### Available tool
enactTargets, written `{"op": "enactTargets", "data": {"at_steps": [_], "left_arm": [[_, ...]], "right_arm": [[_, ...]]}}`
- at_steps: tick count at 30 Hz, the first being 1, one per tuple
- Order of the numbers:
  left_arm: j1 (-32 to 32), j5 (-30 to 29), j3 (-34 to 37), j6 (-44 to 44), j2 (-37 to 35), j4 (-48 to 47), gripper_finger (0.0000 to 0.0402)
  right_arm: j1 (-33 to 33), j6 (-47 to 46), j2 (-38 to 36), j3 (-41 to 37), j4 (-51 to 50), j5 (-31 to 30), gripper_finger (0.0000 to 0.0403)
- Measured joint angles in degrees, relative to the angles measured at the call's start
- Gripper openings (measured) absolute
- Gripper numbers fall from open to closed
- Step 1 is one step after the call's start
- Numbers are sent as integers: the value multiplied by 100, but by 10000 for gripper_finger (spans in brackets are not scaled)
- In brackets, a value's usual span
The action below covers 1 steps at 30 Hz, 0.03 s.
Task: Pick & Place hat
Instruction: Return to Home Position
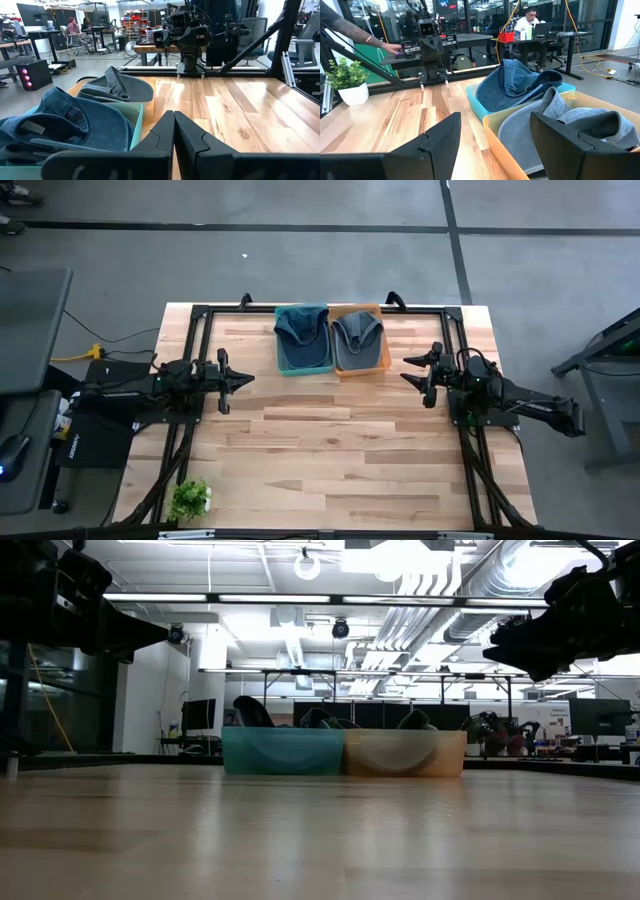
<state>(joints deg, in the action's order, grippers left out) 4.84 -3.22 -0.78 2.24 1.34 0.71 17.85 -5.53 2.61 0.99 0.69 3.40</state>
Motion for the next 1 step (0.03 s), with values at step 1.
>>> {"op": "enactTargets", "data": {"at_steps": [1], "left_arm": [[0,0,0,0,0,0,0]], "right_arm": [[0,-1,0,0,0,0,232]]}}
